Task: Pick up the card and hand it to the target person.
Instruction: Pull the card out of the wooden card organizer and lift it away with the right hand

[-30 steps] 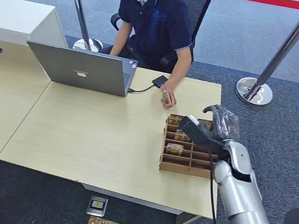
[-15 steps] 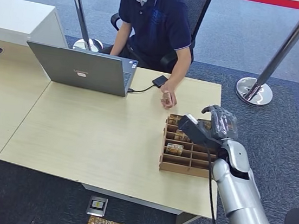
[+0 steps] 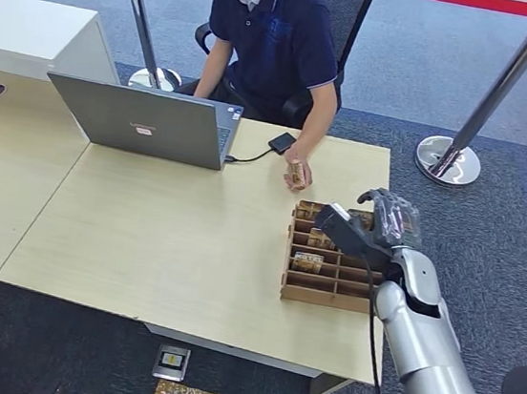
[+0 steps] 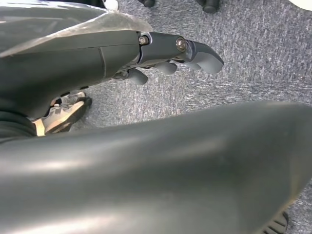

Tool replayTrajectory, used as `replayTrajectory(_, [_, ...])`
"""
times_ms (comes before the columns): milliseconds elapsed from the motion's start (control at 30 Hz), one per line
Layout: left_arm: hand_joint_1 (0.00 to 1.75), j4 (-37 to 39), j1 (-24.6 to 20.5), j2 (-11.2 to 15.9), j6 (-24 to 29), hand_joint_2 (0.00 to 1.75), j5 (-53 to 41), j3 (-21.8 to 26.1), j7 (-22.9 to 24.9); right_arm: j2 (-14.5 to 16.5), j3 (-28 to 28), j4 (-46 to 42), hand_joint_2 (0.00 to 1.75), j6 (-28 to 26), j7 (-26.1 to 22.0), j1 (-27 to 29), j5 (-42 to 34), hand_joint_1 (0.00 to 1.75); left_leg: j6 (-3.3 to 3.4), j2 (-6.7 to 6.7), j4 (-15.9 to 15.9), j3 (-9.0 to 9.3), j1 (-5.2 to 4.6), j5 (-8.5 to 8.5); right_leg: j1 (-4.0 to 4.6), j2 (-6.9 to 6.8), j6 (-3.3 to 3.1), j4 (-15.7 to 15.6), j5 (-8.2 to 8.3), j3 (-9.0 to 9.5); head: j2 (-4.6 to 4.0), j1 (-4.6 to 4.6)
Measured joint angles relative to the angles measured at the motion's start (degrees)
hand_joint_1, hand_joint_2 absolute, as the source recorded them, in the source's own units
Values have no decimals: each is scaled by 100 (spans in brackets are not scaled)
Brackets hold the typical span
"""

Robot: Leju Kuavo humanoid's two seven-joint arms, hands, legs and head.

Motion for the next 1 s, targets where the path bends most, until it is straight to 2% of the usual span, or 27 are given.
replayTrajectory(33, [0, 0, 0, 0, 0, 0, 0, 0, 0, -1, 0, 0, 175, 0, 0, 0, 1, 90, 0, 0, 0, 0, 0, 0, 0, 0, 0, 0, 0, 0, 0, 0])
replayTrajectory(167, [0, 1, -1, 0, 0, 0, 1, 0, 0, -2, 0, 2, 175, -2, 0, 0, 5, 138, 0, 0, 0, 0, 0, 0, 0, 0, 0, 0, 0, 0, 0, 0])
replayTrajectory(367, [0, 1, -3, 0, 0, 0, 8, 0, 0, -3, 0, 0, 175, -49, -11, -7, 21, 175, 0, 0, 0, 1, 0, 0, 0, 0, 0, 0, 0, 1, 0, 0])
replayTrajectory(767, [0, 2, -5, 0, -2, 0, 9, 0, -29, -8, -10, -25, 175, -205, -37, 4, 69, 175, 0, 0, 1, 3, 0, 0, 0, 0, 0, 0, 3, 1, 0, 0])
replayTrajectory(1000, [0, 2, -6, 0, -2, 0, 13, 0, -87, -66, -55, -372, 175, -306, -110, 185, 171, 175, 0, 0, 1, 2, 0, 0, 0, 0, 0, 0, 3, 1, 0, 0])
